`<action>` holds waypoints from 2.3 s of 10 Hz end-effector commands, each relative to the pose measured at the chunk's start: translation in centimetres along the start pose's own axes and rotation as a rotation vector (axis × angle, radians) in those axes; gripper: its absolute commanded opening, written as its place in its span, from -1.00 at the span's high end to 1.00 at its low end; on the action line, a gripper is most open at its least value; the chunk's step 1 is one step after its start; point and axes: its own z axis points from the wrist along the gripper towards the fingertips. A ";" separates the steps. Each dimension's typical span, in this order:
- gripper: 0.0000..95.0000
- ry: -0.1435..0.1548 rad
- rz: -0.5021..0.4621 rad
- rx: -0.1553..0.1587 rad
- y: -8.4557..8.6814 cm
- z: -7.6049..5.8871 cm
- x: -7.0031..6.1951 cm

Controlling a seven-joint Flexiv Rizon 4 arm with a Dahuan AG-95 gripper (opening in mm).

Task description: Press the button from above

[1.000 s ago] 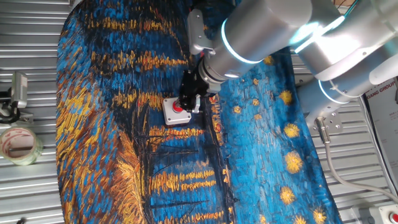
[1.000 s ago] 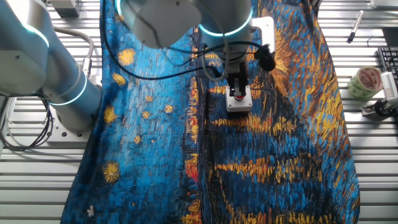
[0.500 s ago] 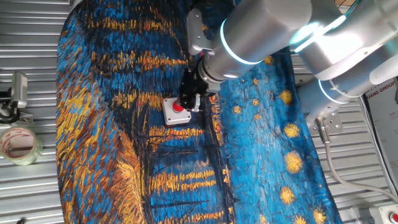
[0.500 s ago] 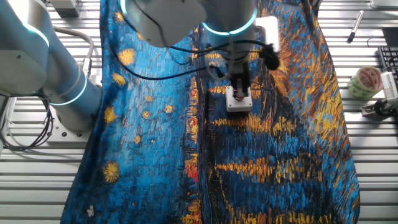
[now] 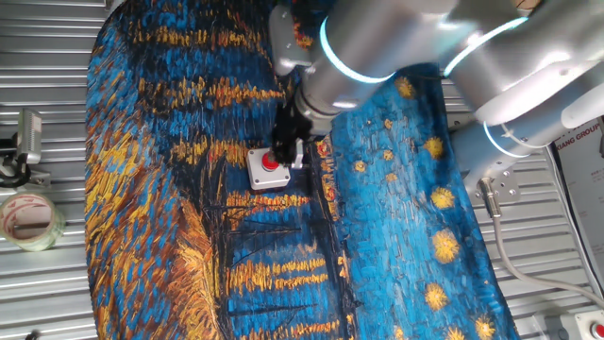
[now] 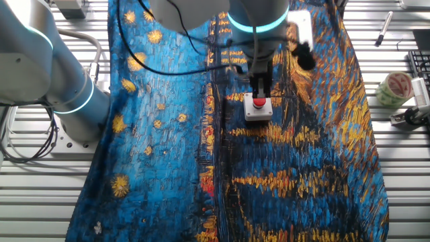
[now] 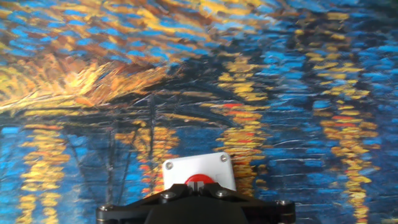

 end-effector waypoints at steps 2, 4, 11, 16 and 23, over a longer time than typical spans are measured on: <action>1.00 0.060 0.008 -0.033 0.5 0.7 -0.2; 1.00 0.075 0.009 -0.030 0.5 0.7 -0.2; 1.00 0.087 0.005 -0.026 0.5 0.6 -0.2; 1.00 0.102 -0.003 -0.025 0.6 -0.1 -0.3; 1.00 0.142 -0.002 -0.035 0.9 -2.1 -0.9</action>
